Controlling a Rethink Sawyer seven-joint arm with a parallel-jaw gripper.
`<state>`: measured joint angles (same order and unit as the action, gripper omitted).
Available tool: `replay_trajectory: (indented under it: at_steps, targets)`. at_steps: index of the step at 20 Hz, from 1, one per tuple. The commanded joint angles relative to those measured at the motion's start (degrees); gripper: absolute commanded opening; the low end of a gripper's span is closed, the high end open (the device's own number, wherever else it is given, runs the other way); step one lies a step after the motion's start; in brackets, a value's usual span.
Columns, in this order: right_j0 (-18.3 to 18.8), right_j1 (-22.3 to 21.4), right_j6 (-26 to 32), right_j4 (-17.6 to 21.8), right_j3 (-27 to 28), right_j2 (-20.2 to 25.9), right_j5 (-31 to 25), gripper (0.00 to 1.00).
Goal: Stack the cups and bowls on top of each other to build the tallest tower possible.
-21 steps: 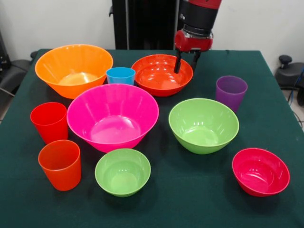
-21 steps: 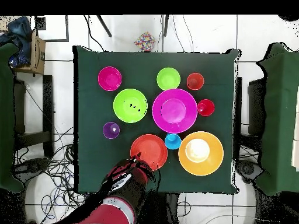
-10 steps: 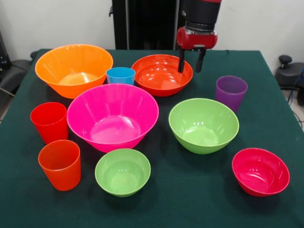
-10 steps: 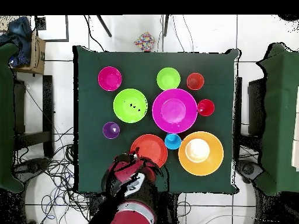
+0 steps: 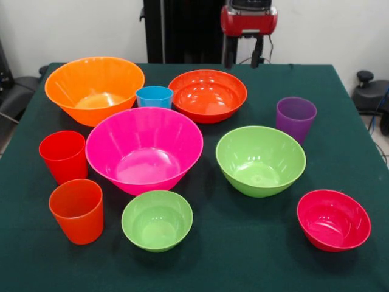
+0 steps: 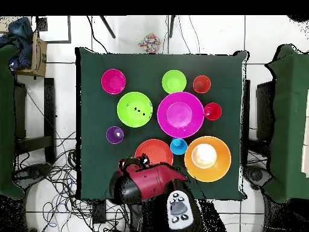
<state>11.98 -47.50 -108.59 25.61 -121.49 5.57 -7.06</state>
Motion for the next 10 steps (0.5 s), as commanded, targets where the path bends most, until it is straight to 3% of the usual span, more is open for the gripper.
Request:
replay_trajectory:
  at_steps: [1, 10]
  targets:
    - [2.48, -7.84, 3.64, -2.44, -4.13, 13.3, -10.81, 1.0]
    - [5.58, -6.9, 4.01, 0.92, -0.94, 13.08, -11.93, 1.0]
